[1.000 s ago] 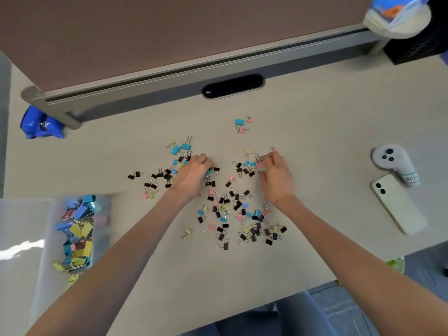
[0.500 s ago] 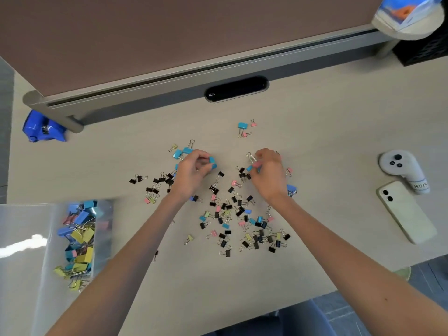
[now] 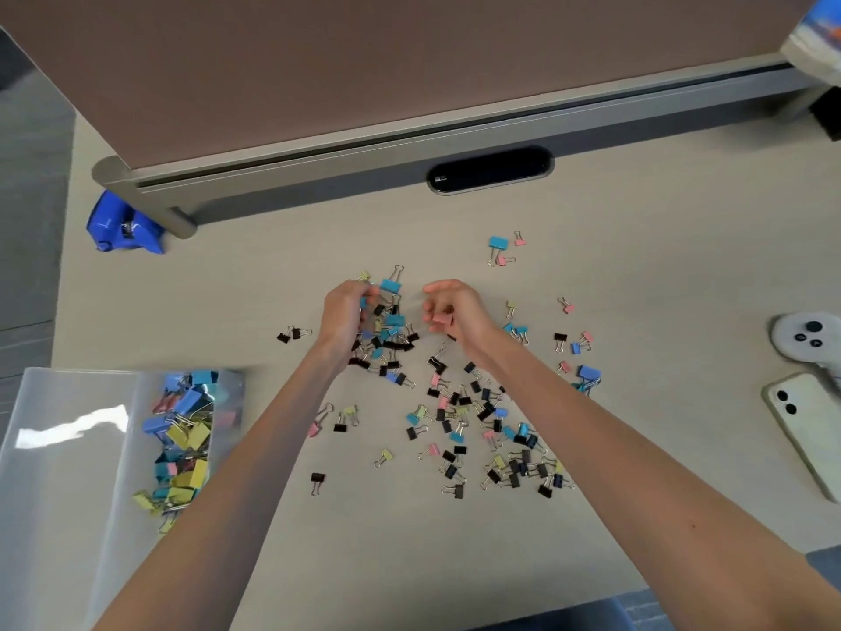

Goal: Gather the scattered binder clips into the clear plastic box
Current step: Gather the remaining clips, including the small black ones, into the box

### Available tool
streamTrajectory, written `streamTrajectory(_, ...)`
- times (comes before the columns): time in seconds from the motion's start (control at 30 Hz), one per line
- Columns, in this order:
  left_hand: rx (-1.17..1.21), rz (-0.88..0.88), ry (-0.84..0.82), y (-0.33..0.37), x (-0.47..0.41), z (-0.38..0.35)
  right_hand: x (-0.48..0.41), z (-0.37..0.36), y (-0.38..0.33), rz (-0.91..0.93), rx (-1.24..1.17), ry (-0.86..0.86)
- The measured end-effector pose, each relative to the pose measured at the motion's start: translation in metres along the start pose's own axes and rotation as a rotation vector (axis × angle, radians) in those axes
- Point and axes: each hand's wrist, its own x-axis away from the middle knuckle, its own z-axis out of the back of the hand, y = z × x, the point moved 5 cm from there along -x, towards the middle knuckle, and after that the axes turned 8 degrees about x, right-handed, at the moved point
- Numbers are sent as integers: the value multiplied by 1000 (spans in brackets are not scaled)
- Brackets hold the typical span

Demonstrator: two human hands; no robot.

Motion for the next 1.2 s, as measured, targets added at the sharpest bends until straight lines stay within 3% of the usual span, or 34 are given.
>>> streamTrajectory(0.07, -251, -118, 46, 7, -8, 5, -13, -4, -5, 83, 259, 51)
streamTrajectory(0.17, -911, -402, 15, 19, -14, 8, -31, -14, -21, 380, 810, 126)
streamTrajectory(0.27, -1132, -515, -45, 18, -20, 7, -43, -27, -29, 548, 1155, 58)
streamTrajectory(0.37, -1126, -515, -74, 14, -26, 8, -50, -34, -29, 595, 1333, 20)
streamTrajectory(0.67, -1133, -526, -117, 18, -32, 8, -45, -29, -32, 690, 1550, 44)
streamTrajectory(0.9, -1148, -563, -156, 24, -28, 5, -39, -13, -25, 586, 1398, 183)
streamTrajectory(1.07, -1082, -540, -139, 25, -25, 8, -43, -11, -22, 464, 1471, 306)
streamTrajectory(1.2, -896, -385, -147, 17, -26, 17, -47, -18, -23, 400, 1455, 275)
